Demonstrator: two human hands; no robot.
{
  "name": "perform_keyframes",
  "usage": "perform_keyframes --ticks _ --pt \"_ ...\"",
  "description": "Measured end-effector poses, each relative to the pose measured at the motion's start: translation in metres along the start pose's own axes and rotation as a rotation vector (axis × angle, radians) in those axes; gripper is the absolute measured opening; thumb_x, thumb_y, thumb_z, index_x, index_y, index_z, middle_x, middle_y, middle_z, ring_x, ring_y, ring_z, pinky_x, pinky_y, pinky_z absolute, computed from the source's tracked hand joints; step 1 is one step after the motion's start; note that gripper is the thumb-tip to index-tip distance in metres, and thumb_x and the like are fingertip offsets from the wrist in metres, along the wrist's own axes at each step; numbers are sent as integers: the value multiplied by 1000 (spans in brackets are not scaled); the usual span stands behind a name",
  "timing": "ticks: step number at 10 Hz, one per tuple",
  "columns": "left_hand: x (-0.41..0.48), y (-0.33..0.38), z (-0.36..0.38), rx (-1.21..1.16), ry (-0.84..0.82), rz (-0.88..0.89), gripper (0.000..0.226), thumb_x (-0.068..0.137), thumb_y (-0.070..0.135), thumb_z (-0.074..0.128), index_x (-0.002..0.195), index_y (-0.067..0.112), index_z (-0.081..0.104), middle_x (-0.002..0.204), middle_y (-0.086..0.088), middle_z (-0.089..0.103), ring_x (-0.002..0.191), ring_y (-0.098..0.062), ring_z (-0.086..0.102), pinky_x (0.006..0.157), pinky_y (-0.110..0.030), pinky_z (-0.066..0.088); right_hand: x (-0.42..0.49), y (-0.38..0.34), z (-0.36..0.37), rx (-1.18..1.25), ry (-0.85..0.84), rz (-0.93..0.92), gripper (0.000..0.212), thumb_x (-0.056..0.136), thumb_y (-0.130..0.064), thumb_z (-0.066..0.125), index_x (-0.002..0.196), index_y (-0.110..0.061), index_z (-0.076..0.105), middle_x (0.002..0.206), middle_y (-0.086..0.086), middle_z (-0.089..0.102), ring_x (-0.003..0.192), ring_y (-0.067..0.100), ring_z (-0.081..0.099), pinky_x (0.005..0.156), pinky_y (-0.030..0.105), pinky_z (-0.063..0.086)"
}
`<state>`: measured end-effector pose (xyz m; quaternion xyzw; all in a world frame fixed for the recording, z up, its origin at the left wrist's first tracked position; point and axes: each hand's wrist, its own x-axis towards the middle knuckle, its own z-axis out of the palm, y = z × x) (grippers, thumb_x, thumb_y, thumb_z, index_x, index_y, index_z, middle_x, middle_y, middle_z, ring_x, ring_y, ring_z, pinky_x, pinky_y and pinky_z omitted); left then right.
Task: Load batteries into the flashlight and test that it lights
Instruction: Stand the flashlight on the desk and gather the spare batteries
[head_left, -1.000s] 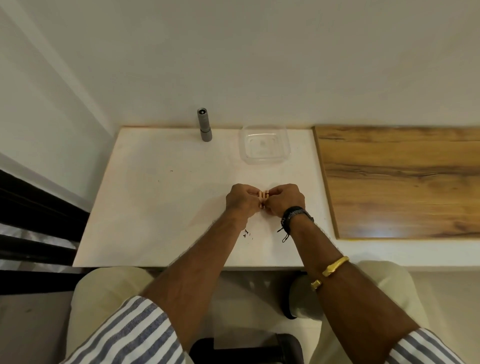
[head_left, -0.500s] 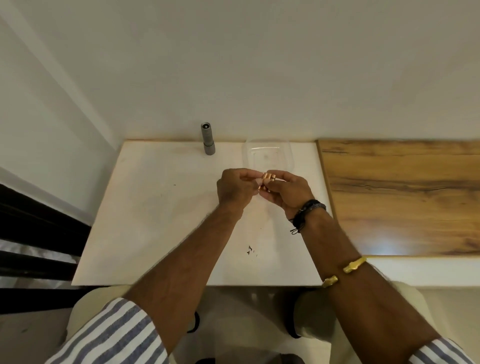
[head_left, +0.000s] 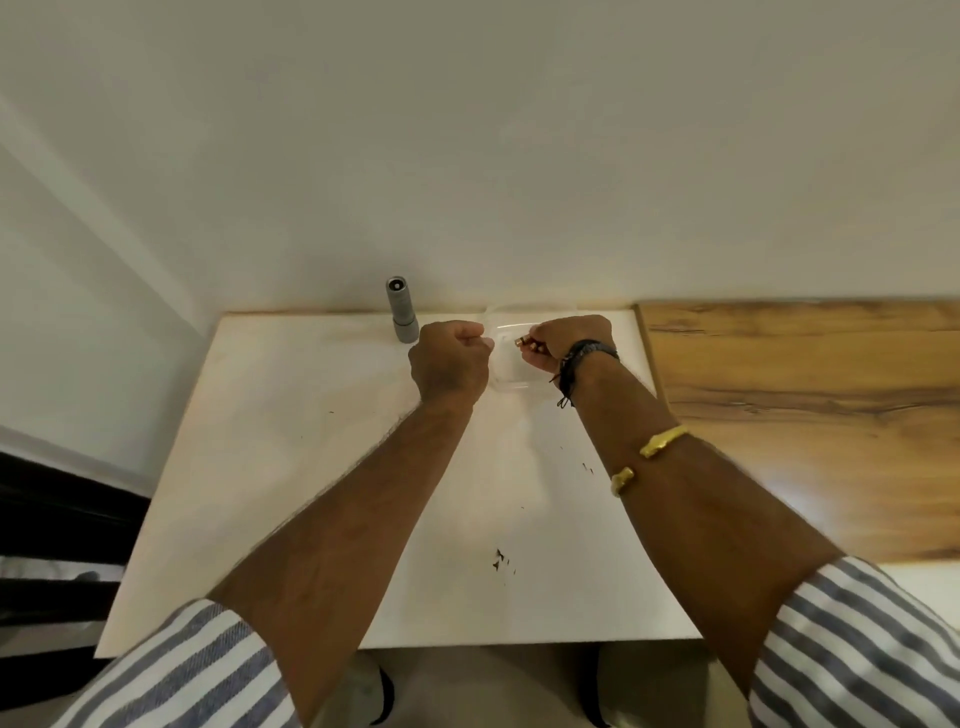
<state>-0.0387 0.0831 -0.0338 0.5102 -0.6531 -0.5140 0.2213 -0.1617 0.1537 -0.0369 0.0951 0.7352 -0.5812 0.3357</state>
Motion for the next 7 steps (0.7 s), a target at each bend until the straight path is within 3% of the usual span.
perform_keyframes --ticks 1,2,3,4,5,6,7 --pt "5 -6 3 -1 -3 -22 24 85 14 76 108 9 76 106 -12 78 103 -32 72 97 -45 57 11 -3 9 -74 -30 31 8 87 3 68 79 0 66 77 10 71 69 23 69 80 39 64" --pt "8 -12 4 4 -3 -32 23 85 15 76 108 10 76 105 -11 78 102 -31 72 97 -44 57 9 -5 9 -234 3 -13 27 90 -1 63 66 -13 58 60 0 62 58 17 62 59 18 58" --pt "9 -16 4 19 -2 -37 25 85 16 77 109 9 76 105 -11 78 102 -31 72 97 -44 57 9 -7 4 -173 -94 16 16 96 -4 56 92 -18 49 103 7 59 88 23 62 47 13 52" --pt "6 -18 7 29 -4 -45 28 84 17 79 110 8 76 106 -12 77 102 -32 73 97 -44 57 6 -6 -4 -183 -100 43 20 92 1 61 86 -14 51 122 18 62 109 31 66 83 28 62" --pt "-2 -17 7 38 1 -30 29 85 17 78 112 6 75 109 -13 77 101 -31 73 97 -45 57 -3 -1 -11 -160 -37 -8 20 89 -6 66 82 -17 50 113 13 63 107 29 64 97 41 56" --pt "-9 -17 5 15 7 2 26 88 15 75 112 5 76 110 -14 77 100 -31 73 98 -46 57 -16 3 -15 -212 18 -87 20 96 -12 56 77 -16 53 82 0 59 88 23 61 83 32 55" --pt "-23 -8 -4 14 8 74 23 92 16 68 111 6 76 106 -13 78 100 -30 73 96 -45 58 -39 12 -20 -112 32 -175 14 90 -3 62 99 -10 70 95 7 72 89 24 71 88 40 61"
